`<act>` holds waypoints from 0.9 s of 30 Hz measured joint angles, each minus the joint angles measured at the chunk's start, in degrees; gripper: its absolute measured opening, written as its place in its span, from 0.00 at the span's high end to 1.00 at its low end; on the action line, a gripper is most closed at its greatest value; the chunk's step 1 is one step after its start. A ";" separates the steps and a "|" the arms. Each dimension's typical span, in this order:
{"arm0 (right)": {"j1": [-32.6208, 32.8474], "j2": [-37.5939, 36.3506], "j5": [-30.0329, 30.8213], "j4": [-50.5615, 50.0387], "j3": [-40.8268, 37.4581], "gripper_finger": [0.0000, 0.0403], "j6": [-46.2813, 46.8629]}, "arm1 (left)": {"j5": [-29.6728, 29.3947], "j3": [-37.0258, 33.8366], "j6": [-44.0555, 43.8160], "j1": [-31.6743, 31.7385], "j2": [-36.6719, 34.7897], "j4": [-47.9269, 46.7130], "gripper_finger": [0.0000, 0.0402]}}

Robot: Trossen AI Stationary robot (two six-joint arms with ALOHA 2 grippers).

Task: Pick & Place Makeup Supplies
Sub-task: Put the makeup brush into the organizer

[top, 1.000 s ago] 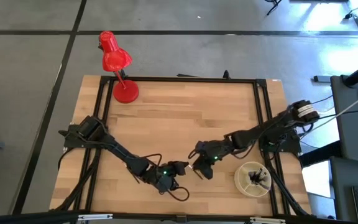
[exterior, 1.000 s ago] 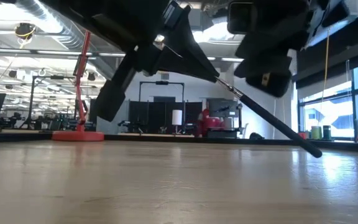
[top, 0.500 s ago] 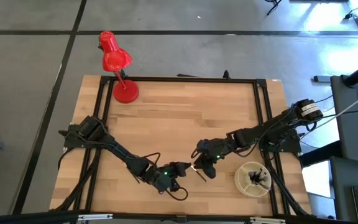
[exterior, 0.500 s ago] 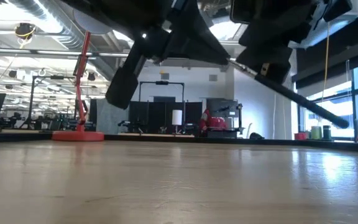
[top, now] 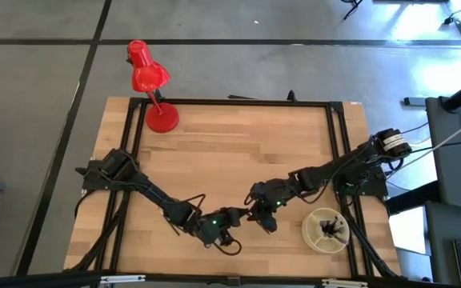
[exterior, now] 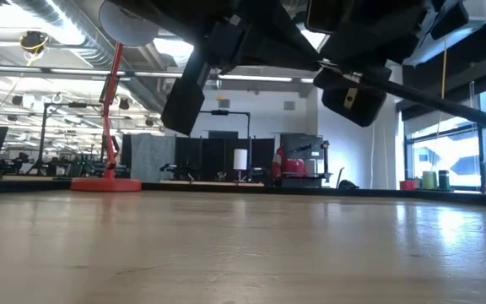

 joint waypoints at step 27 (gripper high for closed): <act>20.64 -29.80 34.87 -46.16 8.14 0.97 2.50 | -0.53 -0.11 -38.95 2.61 -2.75 -14.93 0.76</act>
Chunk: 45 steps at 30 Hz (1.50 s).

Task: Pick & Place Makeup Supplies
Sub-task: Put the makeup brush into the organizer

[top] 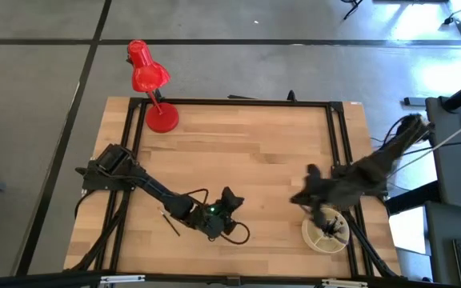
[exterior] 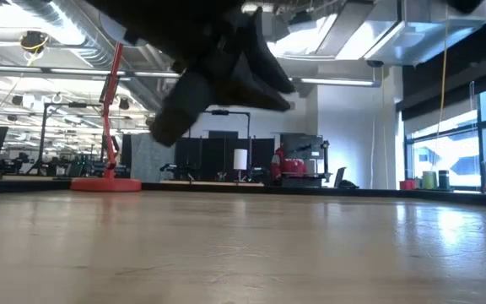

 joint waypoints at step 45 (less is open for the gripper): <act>37.69 1.70 37.66 -7.25 -2.40 0.63 9.94 | 10.52 -0.02 -64.75 -2.91 -21.73 -54.12 0.81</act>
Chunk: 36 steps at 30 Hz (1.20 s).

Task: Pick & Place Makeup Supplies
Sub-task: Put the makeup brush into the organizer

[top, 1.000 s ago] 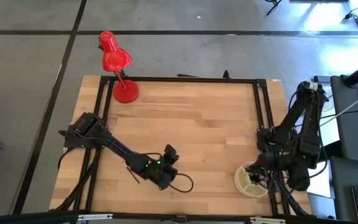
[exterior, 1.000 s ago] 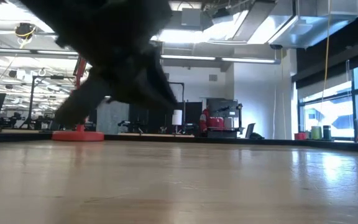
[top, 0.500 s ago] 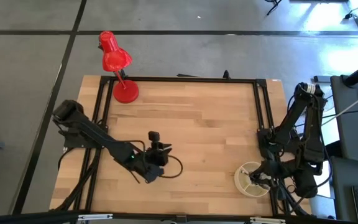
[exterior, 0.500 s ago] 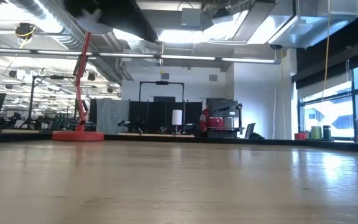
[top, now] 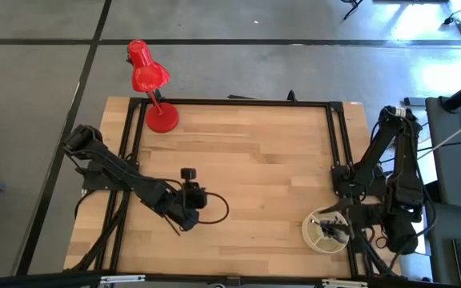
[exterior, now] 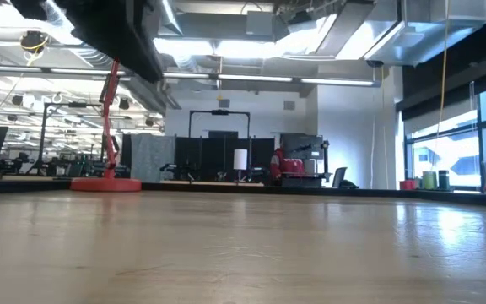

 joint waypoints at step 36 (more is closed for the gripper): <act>-14.89 6.29 -5.37 0.66 0.82 0.63 -1.34 | 41.40 -20.86 -7.32 -8.65 0.06 -3.74 0.64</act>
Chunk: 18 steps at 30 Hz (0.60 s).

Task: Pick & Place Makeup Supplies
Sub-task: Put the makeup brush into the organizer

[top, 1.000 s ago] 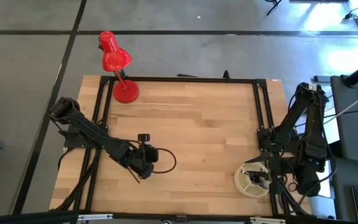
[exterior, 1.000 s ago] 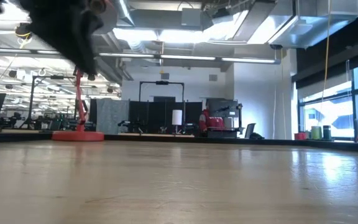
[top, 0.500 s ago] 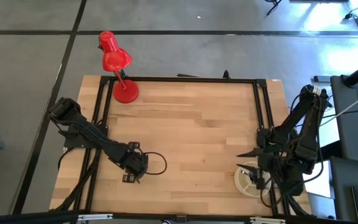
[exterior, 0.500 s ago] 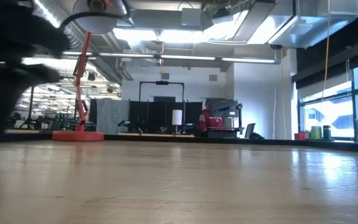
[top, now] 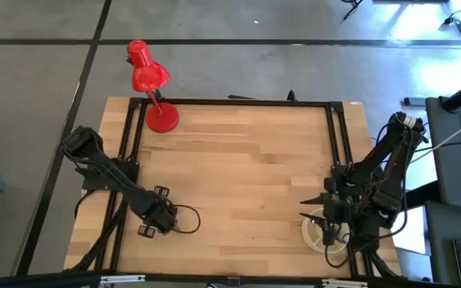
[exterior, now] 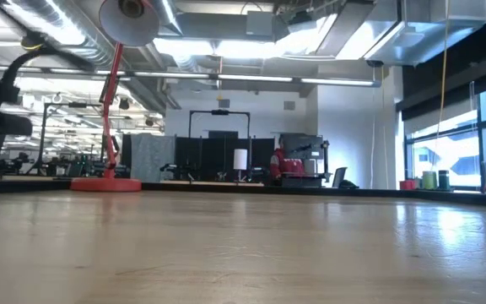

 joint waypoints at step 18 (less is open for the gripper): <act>-2.83 0.06 -2.54 1.04 0.00 0.63 -0.70 | -0.09 -3.75 2.19 1.19 -0.54 5.18 0.97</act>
